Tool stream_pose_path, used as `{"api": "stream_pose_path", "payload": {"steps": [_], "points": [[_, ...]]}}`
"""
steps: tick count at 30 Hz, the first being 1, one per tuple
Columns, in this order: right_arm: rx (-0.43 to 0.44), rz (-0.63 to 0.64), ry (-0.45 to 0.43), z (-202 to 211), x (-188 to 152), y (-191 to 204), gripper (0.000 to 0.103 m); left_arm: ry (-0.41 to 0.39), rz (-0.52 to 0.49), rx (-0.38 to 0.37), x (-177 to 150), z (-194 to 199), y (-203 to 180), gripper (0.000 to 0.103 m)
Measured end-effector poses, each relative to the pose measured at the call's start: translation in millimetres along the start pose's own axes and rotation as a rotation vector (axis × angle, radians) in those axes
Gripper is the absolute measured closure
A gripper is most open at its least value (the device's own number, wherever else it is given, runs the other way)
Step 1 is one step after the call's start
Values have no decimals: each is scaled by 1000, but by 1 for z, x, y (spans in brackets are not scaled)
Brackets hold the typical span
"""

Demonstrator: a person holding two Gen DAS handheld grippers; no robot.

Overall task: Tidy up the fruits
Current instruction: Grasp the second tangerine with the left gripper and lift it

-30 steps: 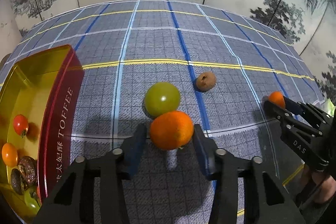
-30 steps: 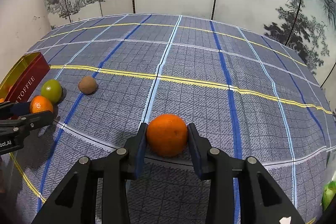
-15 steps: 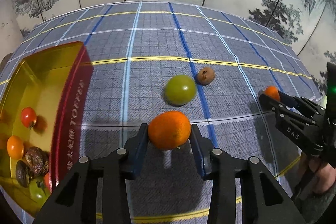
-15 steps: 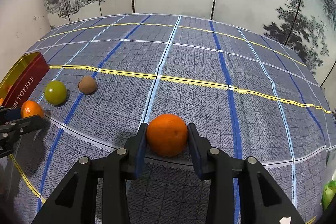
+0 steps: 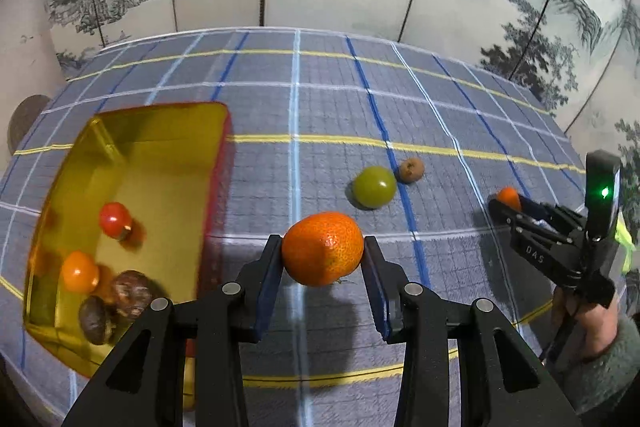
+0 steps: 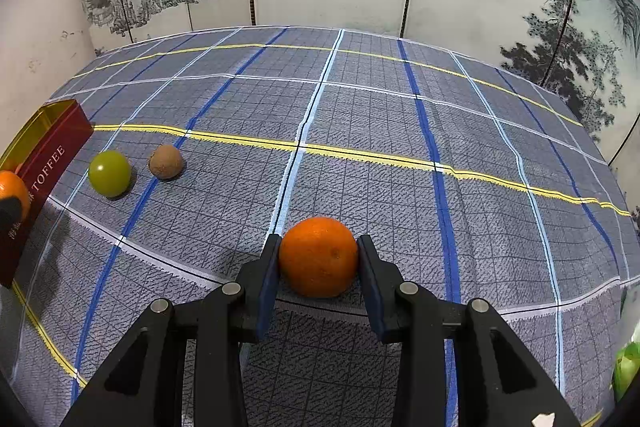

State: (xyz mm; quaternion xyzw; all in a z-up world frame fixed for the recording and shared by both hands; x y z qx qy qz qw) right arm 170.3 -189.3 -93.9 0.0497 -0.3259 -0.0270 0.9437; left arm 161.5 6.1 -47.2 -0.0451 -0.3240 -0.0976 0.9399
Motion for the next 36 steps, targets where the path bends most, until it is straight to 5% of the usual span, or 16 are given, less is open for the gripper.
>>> {"api": "stream_pose_path", "payload": {"steps": [9,18,36], "points": [[-1,0,0,0,0,0,68,-29,79,120,-3,21,68,62],[-2,0,0,0,0,0,68,22,142,226,-30,17,126,62],[-18,10,1,1,0,1,68,76,141,256,-47,2,146,62]]}}
Point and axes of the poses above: each gripper's, at about its wrist camera, not at the fingertips, and z roughly against the way its jaws point, y to its left, x to its top, the point moved 7 cm from there along -z, roughly the way its jaws point, and after that the axes turned 11 degrees about -z, right-handed, at the moved point
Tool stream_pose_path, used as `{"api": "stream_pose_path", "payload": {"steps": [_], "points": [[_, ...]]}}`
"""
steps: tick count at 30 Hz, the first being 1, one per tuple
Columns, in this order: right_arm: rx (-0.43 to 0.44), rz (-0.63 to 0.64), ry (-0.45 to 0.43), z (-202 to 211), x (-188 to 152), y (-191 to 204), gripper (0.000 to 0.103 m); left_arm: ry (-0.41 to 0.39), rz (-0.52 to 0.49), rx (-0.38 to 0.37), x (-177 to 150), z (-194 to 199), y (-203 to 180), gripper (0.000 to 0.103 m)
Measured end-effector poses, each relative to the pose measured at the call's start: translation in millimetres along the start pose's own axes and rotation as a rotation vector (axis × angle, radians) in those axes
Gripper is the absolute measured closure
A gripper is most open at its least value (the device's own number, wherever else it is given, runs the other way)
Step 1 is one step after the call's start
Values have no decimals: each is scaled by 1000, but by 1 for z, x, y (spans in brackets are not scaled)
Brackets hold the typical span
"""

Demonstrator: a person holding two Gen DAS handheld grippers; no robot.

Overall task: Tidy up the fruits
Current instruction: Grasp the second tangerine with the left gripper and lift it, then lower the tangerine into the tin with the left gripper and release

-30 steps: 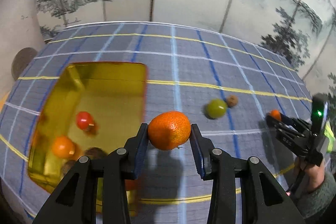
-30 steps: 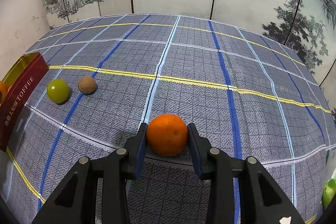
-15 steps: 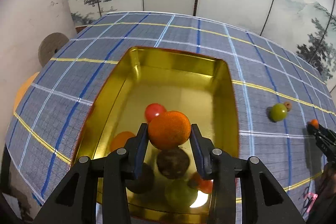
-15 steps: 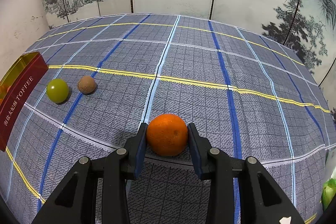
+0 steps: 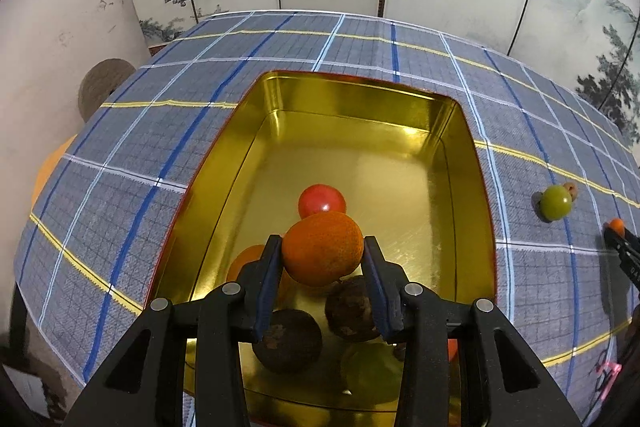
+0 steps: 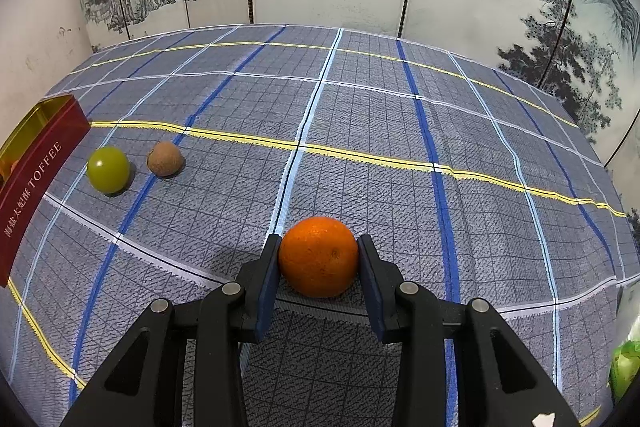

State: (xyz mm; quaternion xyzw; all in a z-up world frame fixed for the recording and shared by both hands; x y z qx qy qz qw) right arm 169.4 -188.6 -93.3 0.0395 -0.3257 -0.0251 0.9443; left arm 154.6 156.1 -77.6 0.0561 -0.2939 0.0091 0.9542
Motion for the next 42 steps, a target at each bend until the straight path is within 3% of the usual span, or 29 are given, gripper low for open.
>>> {"api": "stream_pose_path", "payload": {"steps": [24,42], "points": [[-5,3,2,0,-1,1,68,6,-66,25,-3,-3,-9,61],[-12,5,1,0,-2,2,68,-2,-70,27,-4,-1,-9,53]]}}
Point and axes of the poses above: each gripper's, at about its wrist camera, not at the fingertips, and z roughly against the way its jaws point, y to its left, x to its top, the point moved 7 cm from there along -z, roughly the way its jaws point, and after that the axes turned 11 degrees about -z, right-handed, at the moved point
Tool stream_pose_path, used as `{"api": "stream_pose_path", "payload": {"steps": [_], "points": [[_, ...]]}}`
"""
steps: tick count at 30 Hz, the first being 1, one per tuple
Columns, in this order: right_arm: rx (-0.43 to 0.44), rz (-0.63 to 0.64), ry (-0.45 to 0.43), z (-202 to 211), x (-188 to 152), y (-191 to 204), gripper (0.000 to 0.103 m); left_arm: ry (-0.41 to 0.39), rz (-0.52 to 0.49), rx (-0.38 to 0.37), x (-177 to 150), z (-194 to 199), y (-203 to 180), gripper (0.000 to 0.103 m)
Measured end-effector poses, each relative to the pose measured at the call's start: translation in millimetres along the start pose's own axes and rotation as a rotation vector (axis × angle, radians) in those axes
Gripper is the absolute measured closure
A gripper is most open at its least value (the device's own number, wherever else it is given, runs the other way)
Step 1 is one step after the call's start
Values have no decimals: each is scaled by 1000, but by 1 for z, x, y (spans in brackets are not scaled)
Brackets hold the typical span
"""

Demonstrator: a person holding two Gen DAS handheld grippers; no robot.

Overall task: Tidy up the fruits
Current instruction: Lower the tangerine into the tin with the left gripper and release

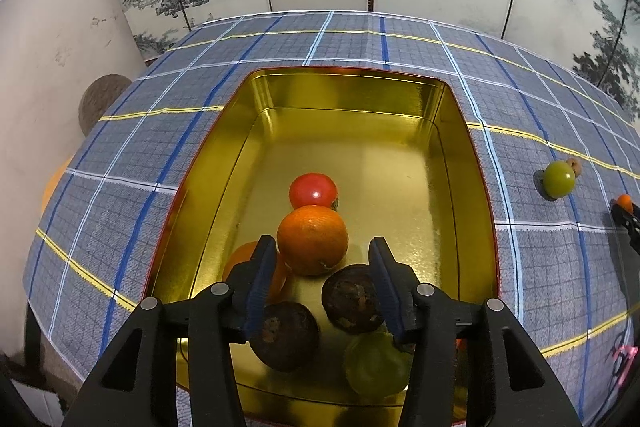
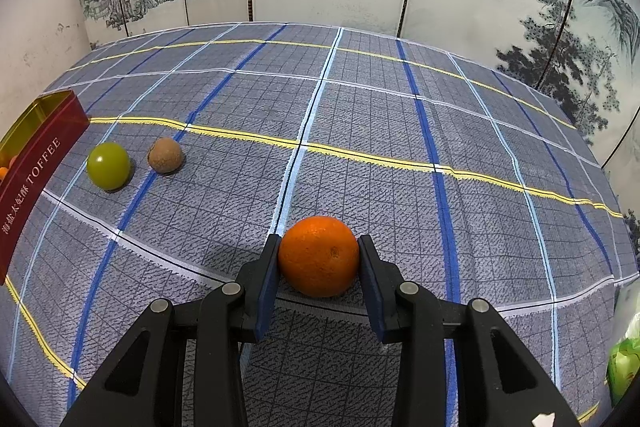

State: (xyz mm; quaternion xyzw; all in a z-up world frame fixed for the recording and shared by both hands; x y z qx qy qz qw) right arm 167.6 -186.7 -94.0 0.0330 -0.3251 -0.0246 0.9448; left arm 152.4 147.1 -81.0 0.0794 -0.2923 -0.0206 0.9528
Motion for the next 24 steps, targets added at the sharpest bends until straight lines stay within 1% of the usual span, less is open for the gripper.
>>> {"api": "stream_pose_path", "payload": {"steps": [5,12,20,23,24], "points": [[-1,0,0,0,0,0,68,-3,-6,4,0,0,-2,52],[-5,2,-2,1,0,0,68,-14,-16,4,-2,4,-5,48],[-15,11,-13,5,0,-2,68,-42,-30,18,-2,14,-6,46],[-17,16,-21,6,1,0,68,-53,-33,22,-3,18,-6,43],[-16,18,-21,6,1,0,68,-57,-33,24,-3,19,-6,41]]}}
Point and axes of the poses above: each gripper's, at about its wrist camera, not at the fingertips, and z roughly against the way its jaws point, y to its left, x to its top, the point moved 7 cm from there along -z, roughly the way its jaws point, and after that the axes turned 11 degrees about -z, right-handed, at the moved point
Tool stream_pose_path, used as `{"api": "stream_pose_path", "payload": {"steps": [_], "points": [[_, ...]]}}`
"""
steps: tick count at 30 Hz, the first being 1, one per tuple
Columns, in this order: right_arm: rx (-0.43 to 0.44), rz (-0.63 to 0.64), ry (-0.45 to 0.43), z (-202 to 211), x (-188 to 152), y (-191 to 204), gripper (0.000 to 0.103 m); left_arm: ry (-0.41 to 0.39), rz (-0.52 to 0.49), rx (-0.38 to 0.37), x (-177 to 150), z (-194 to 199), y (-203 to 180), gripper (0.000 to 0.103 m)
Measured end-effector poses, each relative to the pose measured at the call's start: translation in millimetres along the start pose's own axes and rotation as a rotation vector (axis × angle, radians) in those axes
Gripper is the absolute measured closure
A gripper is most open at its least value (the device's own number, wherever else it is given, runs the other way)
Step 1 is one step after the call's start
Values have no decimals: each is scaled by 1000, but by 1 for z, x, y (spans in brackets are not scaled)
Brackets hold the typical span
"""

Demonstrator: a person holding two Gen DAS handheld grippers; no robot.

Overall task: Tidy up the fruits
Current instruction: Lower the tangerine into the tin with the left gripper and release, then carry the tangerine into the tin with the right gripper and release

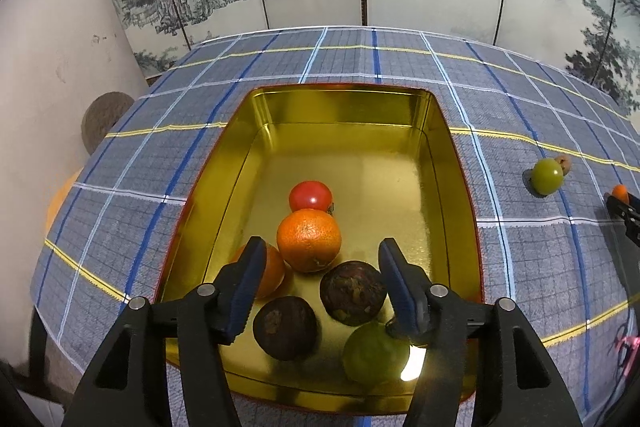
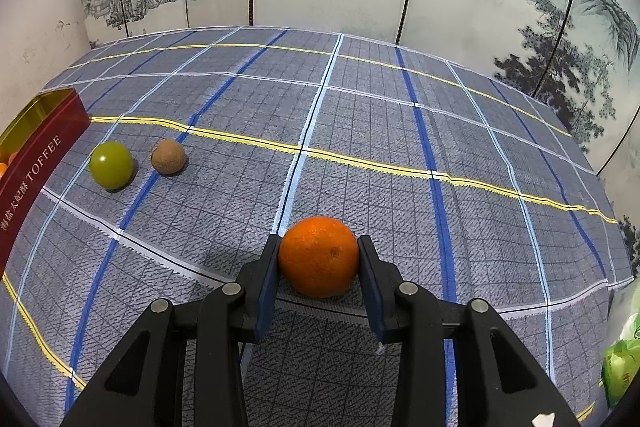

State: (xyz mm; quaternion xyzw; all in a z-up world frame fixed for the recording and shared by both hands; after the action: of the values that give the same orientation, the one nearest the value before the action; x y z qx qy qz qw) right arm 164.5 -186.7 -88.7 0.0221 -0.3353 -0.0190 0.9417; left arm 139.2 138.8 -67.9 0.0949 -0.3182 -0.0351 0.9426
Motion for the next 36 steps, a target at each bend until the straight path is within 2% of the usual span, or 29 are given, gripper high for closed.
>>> {"api": "stream_pose_path", "payload": {"steps": [8,14,26,36], "points": [[21,-10,10,-1,-1,6,69,-21,-7,9,-2,13,-3,29],[65,20,2,10,0,31,69,-42,-5,9,0,22,-5,27],[259,121,-11,45,7,123,69,-58,41,16,-8,35,8,26],[415,200,2,68,0,204,69,-69,182,60,-22,49,64,26]]}}
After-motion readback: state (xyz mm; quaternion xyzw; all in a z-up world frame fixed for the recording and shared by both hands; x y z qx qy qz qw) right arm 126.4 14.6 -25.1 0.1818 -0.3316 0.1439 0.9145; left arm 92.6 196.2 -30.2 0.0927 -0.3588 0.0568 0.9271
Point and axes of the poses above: each gripper's, at about its wrist camera, not at the fingertips, and z roughly against the way its jaws point, y to its left, x to its top, the point moved 7 cm from there along -z, roughly the way its jaws point, and after that the axes turned 11 degrees about -z, right-handed, at the moved point
